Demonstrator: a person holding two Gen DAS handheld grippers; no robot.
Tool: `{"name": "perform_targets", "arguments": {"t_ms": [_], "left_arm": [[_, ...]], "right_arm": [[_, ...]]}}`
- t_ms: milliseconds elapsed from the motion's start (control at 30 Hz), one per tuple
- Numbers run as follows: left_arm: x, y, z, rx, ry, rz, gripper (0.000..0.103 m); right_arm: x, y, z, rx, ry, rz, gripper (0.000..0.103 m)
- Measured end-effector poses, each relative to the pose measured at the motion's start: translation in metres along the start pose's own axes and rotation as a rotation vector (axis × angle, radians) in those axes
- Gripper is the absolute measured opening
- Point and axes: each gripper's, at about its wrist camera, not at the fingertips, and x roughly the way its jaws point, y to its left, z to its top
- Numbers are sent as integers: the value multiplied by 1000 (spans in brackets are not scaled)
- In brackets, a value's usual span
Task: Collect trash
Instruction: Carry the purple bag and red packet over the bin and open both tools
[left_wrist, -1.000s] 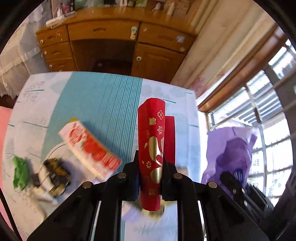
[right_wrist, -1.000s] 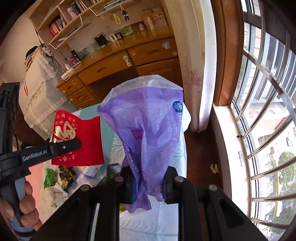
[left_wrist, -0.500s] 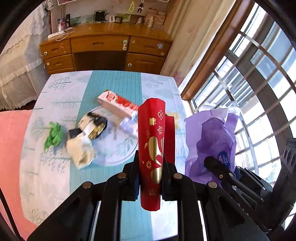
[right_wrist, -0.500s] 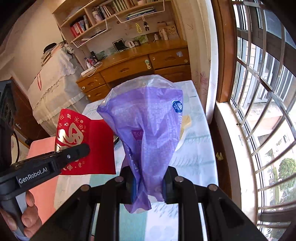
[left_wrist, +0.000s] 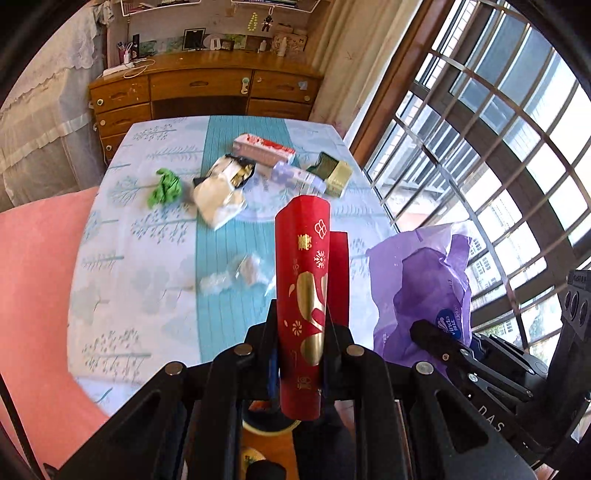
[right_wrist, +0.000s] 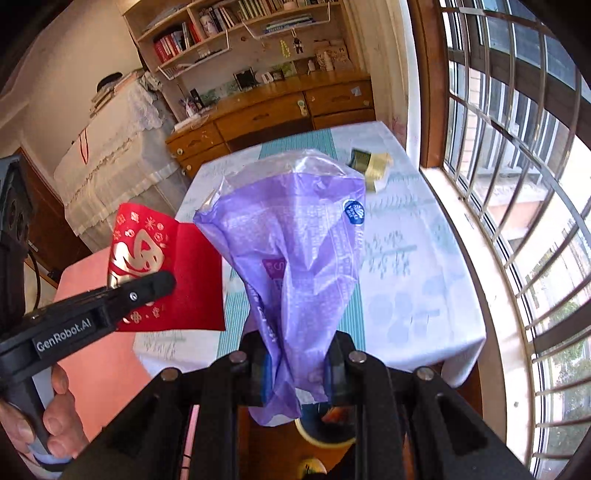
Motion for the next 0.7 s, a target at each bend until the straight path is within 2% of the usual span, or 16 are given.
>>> {"name": "perform_targets", "arguments": {"t_ms": [133, 367, 533, 700], "left_arm": [[-13, 10, -38, 17, 29, -3, 14], [-15, 18, -82, -1, 65, -14, 14], [1, 15, -110, -7, 118, -8, 14], [30, 6, -139, 21, 193, 34, 14]], "right_arm": [[-6, 9, -33, 3, 57, -24, 20], [-1, 14, -71, -6, 161, -59, 20], [11, 9, -96, 4, 221, -59, 20], [31, -4, -122, 36, 297, -58, 20]]}}
